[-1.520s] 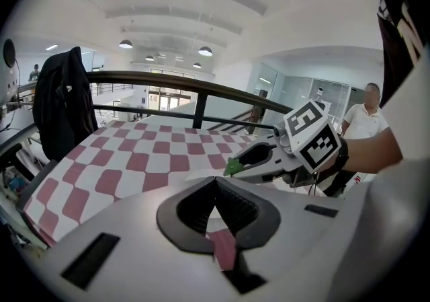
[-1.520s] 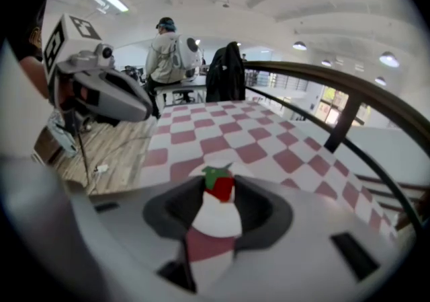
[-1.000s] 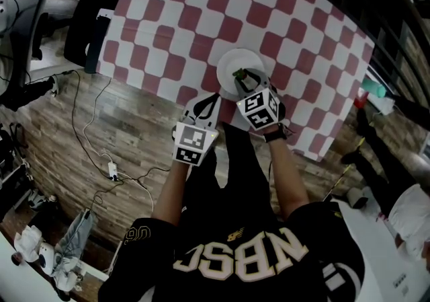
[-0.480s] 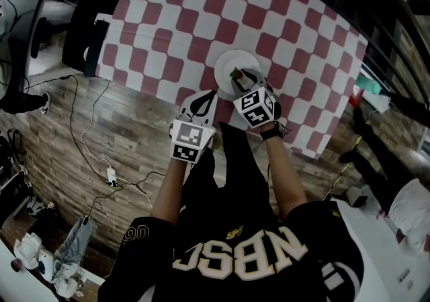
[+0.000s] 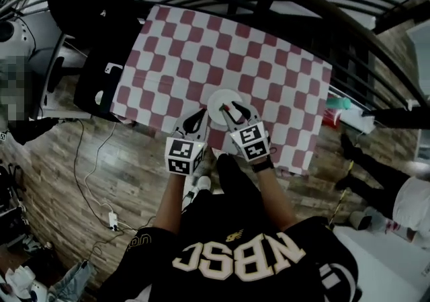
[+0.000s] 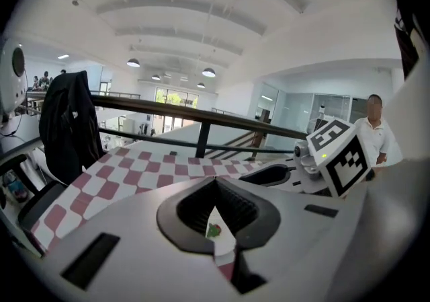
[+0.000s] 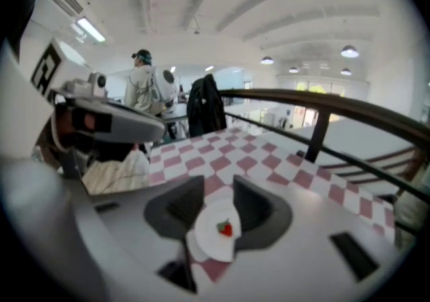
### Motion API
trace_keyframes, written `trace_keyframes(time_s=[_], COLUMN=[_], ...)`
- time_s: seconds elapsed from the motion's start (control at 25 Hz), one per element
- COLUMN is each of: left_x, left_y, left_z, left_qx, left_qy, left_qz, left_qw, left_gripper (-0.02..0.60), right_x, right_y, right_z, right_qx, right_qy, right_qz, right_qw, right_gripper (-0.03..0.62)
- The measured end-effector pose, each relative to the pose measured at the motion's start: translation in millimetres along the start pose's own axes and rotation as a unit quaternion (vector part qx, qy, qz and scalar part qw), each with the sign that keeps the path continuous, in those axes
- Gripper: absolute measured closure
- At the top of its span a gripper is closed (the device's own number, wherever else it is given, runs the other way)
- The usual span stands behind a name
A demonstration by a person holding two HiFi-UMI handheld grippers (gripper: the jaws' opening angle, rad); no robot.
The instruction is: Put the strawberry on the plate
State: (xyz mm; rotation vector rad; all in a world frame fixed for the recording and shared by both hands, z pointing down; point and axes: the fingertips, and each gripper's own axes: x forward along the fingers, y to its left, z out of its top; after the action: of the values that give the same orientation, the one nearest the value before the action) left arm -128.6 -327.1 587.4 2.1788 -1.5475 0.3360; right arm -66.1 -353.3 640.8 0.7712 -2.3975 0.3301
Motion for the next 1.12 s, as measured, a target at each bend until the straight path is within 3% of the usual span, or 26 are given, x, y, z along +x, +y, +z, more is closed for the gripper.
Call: trace_keyframes(time_s=[0.2,0.36,0.52,0.8,1.12], left_x=[-18.8,-36.0,-47.8,-64.7,-74.8], left_y=[-4.4,-17.4,-36.8,-60.1,-70.5], left_z=[70.5,119.4,152.0,167.8,168.1], left_qx=[0.01,0.032,0.047,0.059,0.069], left_qy=[-0.087,-0.148,-0.194,-0.236,-0.244], left_qz=[0.012,0.011,0.002,-0.003,-0.012], left_qw=[0.9961,0.9885,0.9798,0.9699,0.9673], left_gripper=[0.566,0.566,0.566,0.566,0.566], right_x=[-57.0,-98.2,-129.9,-164.9,-176.0], right_y=[-11.7,-15.8,-15.3,2.1,13.5], right_z=[66.9,106.9,138.4,165.5,169.8], right_qx=[0.024,0.041,0.024,-0.011,-0.029], right_qy=[-0.102,-0.179,-0.234,-0.281,-0.299], right_qz=[-0.049,-0.076,-0.096,-0.123,-0.128], right_qw=[0.993,0.98,0.967,0.952,0.945], right_gripper=[0.507,0.545,0.569,0.577,0.576])
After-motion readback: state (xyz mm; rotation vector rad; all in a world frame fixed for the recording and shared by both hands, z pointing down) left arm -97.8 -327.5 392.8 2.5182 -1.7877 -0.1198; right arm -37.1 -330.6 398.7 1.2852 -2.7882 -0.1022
